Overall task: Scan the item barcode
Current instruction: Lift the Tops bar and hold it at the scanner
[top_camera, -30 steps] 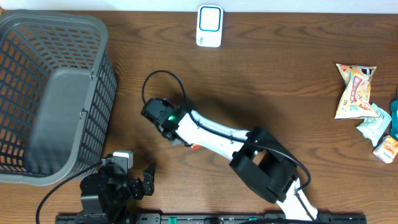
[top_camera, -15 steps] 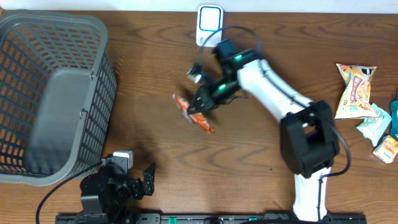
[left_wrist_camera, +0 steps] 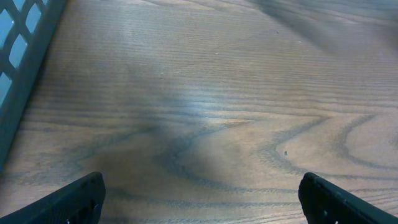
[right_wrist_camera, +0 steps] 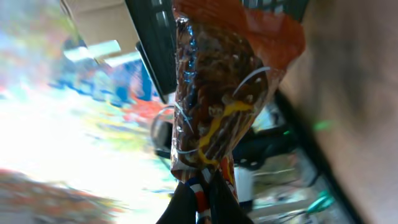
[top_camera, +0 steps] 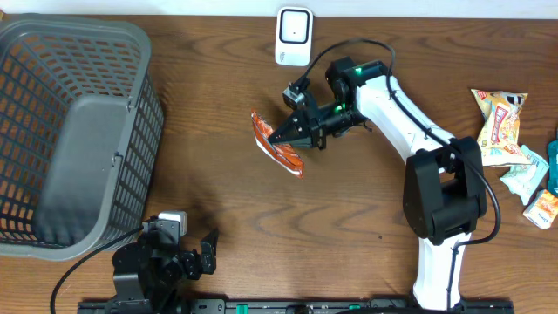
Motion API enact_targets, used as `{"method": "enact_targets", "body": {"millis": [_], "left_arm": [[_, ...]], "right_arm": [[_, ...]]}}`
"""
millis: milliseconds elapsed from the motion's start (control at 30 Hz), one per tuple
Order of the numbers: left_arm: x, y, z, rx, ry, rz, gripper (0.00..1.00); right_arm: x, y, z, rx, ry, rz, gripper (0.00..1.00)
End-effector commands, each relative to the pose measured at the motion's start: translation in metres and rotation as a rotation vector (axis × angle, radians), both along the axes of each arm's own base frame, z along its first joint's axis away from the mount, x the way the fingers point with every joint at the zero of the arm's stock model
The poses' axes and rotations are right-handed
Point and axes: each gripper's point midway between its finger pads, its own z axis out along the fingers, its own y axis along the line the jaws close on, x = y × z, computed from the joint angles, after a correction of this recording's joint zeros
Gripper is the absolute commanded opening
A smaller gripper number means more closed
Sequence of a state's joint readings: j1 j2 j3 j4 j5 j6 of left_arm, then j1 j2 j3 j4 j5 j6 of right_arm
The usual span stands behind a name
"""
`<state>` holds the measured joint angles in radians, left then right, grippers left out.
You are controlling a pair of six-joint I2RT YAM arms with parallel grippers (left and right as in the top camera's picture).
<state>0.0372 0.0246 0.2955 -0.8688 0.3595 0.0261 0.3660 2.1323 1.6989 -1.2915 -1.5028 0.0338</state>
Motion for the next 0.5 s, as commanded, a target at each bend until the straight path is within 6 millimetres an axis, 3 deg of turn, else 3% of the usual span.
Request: {"method": "enact_targets", "body": {"millis": [0,467], "left_arm": [[-0.0002,0.0011,-0.0002,0.011,-0.001,0.001,0.99],[-0.0002,0.0011,-0.0002,0.011,-0.001,0.001,0.99]], "right_arm": [[-0.0008,-0.0007,0.0216,-0.011,0.189,-0.018,0.01],[0.0008,-0.0023,0.0216,-0.018,0.208,-0.024,0.01]]}}
